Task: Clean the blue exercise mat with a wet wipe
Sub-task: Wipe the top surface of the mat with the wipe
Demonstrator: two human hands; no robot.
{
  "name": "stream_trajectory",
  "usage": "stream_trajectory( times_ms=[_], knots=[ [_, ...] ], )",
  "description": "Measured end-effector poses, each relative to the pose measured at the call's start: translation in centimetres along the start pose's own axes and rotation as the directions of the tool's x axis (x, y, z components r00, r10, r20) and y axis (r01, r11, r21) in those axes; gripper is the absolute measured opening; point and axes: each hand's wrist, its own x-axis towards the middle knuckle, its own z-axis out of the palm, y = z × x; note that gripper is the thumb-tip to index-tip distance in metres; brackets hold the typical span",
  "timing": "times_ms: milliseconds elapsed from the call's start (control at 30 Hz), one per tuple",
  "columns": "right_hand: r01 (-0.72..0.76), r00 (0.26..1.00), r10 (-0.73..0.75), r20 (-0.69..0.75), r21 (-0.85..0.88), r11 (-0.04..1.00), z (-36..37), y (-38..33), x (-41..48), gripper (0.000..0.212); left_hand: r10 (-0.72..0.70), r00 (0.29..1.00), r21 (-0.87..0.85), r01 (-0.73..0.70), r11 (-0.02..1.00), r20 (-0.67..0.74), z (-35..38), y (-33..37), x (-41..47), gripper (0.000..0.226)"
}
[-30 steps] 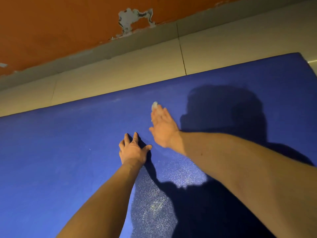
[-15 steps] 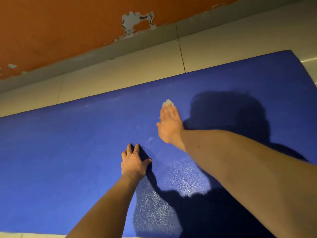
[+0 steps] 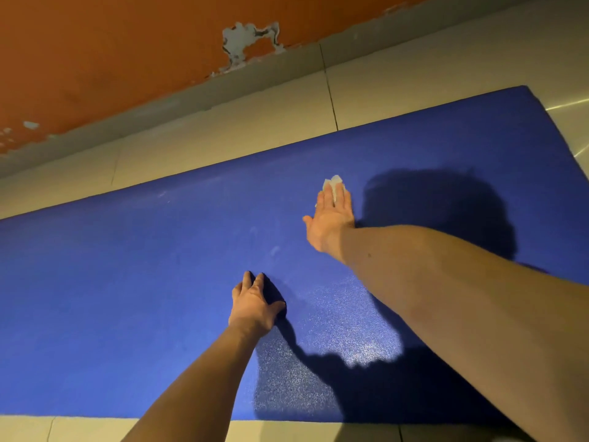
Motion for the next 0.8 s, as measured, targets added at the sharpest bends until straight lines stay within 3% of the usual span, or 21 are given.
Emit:
stream_trajectory(
  times_ms=[100, 233, 300, 400, 533, 600, 667, 800],
  knots=[
    [0.207, 0.977, -0.211, -0.029, -0.108, 0.972, 2.5, -3.5, -3.7, 0.071, 0.015, 1.0, 0.013, -0.015, 1.0, 0.003, 0.1, 0.0, -0.1, 0.091],
    [0.467, 0.878, -0.478, -0.031, -0.164, 0.869, 4.3, -3.0, -6.6, 0.067, 0.023, 1.0, 0.019, -0.023, 1.0, -0.006, 0.2, 0.2, -0.5, 0.091],
    [0.416, 0.899, -0.434, -0.055, -0.2, 0.887, 3.6, -1.0, -5.1, 0.066, 0.031, 1.0, 0.023, -0.031, 0.999, -0.001, 0.3, 0.2, -0.7, 0.09],
    [0.151, 0.986, -0.162, -0.048, -0.173, 0.973, 1.8, 2.6, -2.9, 0.067, 0.047, 0.998, 0.022, -0.048, 0.999, 0.034, 0.5, -0.5, -1.4, 0.087],
    [-0.012, 0.998, 0.002, -0.057, -0.172, 0.985, 2.6, -0.1, -4.3, 0.076, 0.059, 0.997, 0.021, -0.06, 0.998, 0.052, 0.8, -1.5, -2.4, 0.085],
    [0.035, 0.995, -0.046, -0.087, -0.116, 0.993, 4.6, -3.3, -6.8, 0.078, 0.061, 0.997, 0.023, -0.062, 0.998, 0.055, 0.9, -1.7, -2.7, 0.085],
    [0.19, 0.977, -0.198, -0.08, -0.103, 0.976, 6.5, -5.4, -9.5, 0.076, 0.058, 0.997, 0.032, -0.06, 0.998, 0.058, 0.8, -1.6, -3.0, 0.085],
    [0.359, 0.92, -0.378, -0.102, -0.169, 0.918, 7.2, -4.6, -11.0, 0.074, 0.056, 0.997, 0.034, -0.058, 0.998, 0.057, 1.0, -1.3, -3.4, 0.084]
  ],
)
